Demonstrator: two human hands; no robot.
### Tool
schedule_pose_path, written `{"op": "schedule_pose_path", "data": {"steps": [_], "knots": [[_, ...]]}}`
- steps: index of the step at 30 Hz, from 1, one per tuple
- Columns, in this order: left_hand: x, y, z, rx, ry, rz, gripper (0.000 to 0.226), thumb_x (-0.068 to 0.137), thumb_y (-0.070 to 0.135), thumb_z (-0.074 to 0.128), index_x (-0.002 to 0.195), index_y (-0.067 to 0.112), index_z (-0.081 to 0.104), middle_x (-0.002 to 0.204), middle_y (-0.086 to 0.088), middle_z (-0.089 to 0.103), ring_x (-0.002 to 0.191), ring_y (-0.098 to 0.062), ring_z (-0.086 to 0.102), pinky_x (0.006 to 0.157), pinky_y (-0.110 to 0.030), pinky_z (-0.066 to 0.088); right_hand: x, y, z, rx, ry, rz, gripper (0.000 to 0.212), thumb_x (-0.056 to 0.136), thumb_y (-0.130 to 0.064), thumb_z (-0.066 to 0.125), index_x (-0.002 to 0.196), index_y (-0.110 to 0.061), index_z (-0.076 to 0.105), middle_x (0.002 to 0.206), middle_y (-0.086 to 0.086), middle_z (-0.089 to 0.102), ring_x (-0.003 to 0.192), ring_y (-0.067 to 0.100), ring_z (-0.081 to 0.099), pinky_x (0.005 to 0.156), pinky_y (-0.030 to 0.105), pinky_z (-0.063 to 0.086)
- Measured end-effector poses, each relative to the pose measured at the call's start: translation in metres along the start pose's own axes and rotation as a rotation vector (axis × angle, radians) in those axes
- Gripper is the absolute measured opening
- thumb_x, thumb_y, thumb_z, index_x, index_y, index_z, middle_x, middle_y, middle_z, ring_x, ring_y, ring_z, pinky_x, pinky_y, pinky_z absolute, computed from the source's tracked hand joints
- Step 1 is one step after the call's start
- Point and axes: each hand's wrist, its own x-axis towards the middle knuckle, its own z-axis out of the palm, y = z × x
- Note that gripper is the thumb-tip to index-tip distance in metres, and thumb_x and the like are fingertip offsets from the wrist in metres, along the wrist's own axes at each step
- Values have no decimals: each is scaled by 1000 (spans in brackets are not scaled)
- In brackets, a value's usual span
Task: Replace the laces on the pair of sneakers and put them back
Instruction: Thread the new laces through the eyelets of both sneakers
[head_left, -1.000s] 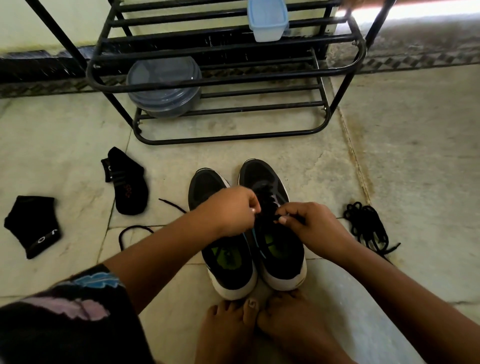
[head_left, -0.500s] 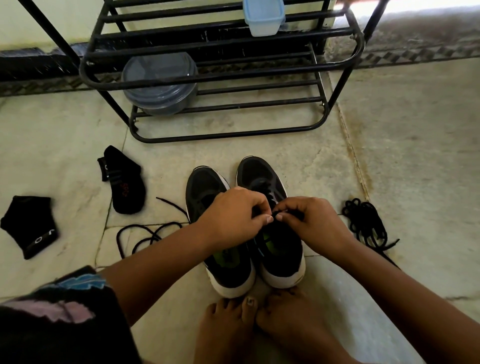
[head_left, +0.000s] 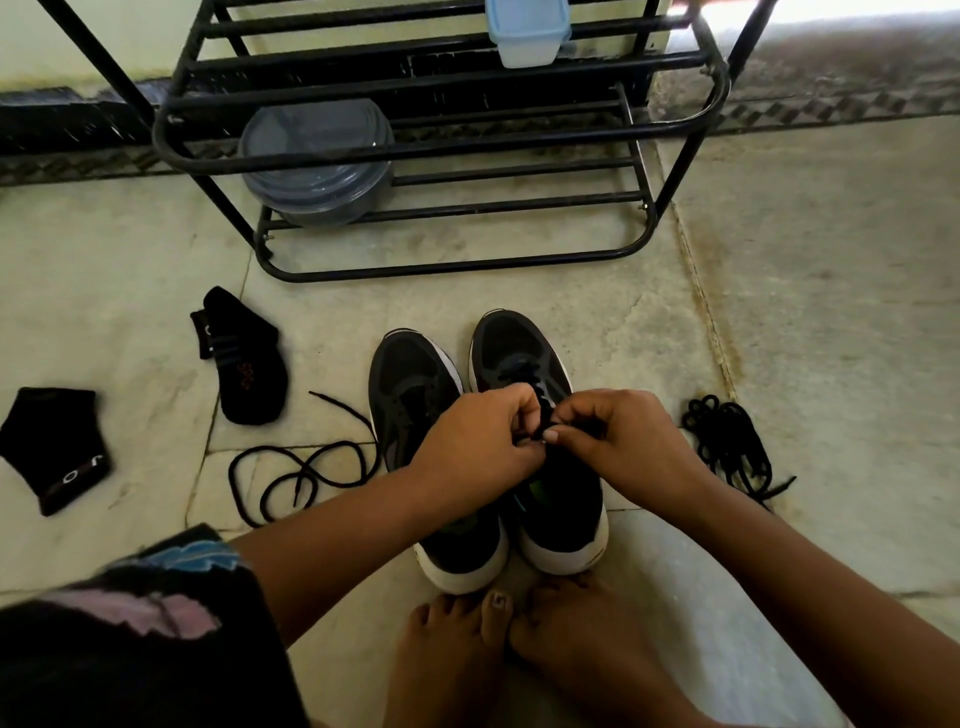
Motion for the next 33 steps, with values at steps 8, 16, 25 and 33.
{"op": "schedule_pose_path", "data": {"steps": [8, 16, 25, 33], "knots": [[-4, 0, 4, -30, 74, 28, 33, 96, 11, 44, 119, 29, 59, 110, 6, 60, 100, -3, 48, 86, -12, 40, 0, 2, 0, -16, 8, 4, 8, 85, -22, 67, 79, -24, 71, 72, -6, 68, 64, 6, 60, 57, 13, 47], [-10, -11, -13, 517, 93, -108, 72, 96, 32, 42, 151, 23, -3, 159, 1, -2, 144, -21, -17, 115, -42, -8, -2, 6, 1, 16, 56, 12, 8, 86, -20, 67, 84, -24, 74, 78, -7, 71, 71, 5, 64, 66, 21, 52], [9, -22, -46, 518, 257, -276, 71, 84, 37, 63, 143, 30, 24, 140, -11, 24, 136, -32, 15, 110, -50, 19, 0, 5, 2, 24, 82, 10, 8, 86, -21, 67, 87, -24, 74, 82, -11, 70, 77, -1, 63, 69, 11, 50], [9, -14, -16, 393, 4, 287, 21, 93, 25, 54, 111, 21, 65, 112, 2, 65, 116, -18, 52, 104, -38, 33, 2, 1, 2, -33, 101, -51, 9, 85, -19, 68, 88, -23, 75, 75, -20, 61, 75, -4, 60, 66, 5, 42]]}}
